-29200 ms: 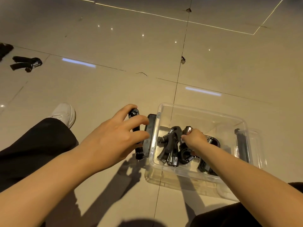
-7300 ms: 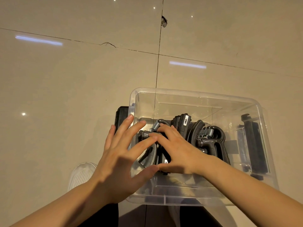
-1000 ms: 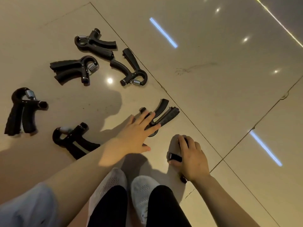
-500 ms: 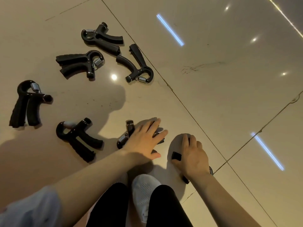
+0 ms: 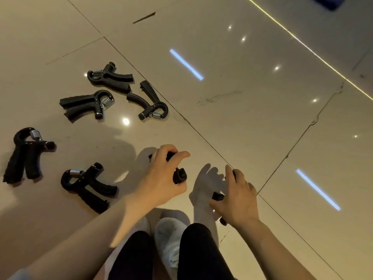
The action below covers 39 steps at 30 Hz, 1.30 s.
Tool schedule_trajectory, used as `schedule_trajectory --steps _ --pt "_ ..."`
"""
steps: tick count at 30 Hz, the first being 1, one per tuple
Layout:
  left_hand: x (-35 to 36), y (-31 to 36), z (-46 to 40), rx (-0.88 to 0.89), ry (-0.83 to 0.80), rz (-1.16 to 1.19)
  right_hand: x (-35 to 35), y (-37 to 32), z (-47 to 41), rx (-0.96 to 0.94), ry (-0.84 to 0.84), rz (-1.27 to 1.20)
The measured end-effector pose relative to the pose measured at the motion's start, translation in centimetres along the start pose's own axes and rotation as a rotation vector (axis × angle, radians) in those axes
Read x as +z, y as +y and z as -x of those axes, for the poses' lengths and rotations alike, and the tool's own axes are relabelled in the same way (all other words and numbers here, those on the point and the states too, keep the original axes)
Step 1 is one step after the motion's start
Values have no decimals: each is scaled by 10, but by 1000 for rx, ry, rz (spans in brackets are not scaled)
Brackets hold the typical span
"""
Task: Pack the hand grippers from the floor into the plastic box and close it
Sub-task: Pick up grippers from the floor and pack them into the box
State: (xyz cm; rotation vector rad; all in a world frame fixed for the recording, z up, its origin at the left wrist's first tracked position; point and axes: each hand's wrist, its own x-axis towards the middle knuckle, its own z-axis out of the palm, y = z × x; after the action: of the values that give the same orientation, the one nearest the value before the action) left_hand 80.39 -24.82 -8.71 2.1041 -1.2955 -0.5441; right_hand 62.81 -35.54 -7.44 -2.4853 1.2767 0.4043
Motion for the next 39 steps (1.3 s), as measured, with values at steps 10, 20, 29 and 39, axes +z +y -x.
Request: schedule_trajectory --steps 10,20,29,39 --pt "-97 135 63 293 57 -10 -96 22 139 -35 508 -388" --pt "-157 279 164 777 7 -201 -191 48 330 -64 862 -461" --pt "-125 410 256 1048 49 -93 -205 106 496 36 1107 -406" --pt "-32 532 383 1313 -176 98 -163 166 682 367 1318 -404"
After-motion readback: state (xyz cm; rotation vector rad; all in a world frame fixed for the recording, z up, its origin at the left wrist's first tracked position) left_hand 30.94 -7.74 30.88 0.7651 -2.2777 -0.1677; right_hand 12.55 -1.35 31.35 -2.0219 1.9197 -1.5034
